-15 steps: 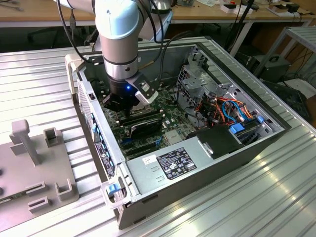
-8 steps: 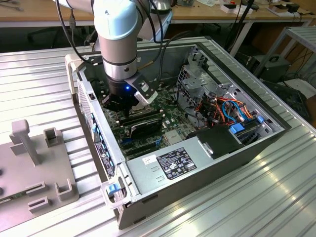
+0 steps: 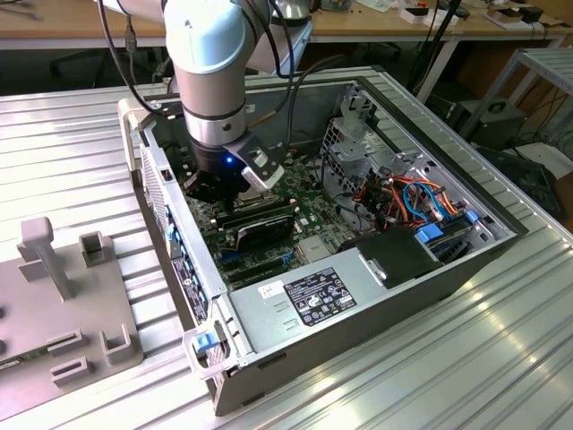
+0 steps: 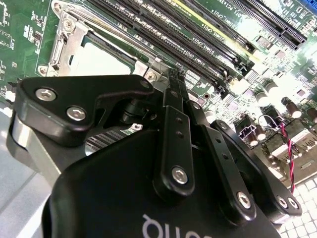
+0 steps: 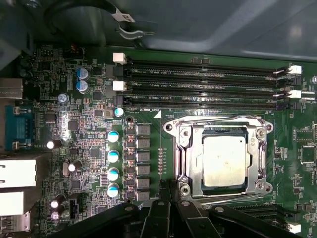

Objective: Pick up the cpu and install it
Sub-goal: 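Install the second cpu locking lever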

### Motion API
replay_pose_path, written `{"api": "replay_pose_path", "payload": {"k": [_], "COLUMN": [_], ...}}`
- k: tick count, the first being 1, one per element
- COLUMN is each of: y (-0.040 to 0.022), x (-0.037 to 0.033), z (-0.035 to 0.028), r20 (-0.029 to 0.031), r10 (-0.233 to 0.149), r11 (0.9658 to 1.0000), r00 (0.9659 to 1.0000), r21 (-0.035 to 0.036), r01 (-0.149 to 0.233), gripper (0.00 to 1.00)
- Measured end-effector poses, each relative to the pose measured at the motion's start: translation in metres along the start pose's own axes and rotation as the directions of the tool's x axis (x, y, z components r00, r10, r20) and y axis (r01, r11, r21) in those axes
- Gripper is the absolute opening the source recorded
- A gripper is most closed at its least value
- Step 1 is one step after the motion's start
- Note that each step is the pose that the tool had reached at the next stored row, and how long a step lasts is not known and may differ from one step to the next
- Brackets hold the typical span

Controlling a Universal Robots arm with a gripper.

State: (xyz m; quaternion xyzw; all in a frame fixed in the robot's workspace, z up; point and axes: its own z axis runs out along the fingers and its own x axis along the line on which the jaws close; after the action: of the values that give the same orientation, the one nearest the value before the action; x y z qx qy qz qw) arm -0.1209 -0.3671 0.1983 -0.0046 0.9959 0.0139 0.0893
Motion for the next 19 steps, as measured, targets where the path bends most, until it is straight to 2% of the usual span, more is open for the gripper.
{"api": "replay_pose_path", "payload": {"k": [11, 19], "y": [0.0001, 0.0003], "x": [0.0034, 0.0034], "z": [-0.0034, -0.0083], "r20": [0.0169, 0.0217], "r10": [0.001, 0.001], "r11": [1.0, 1.0], "r00": [0.9999, 0.9998], "r21": [-0.0076, -0.0083], "r01": [-0.001, -0.001], "gripper": [0.11, 0.11]}}
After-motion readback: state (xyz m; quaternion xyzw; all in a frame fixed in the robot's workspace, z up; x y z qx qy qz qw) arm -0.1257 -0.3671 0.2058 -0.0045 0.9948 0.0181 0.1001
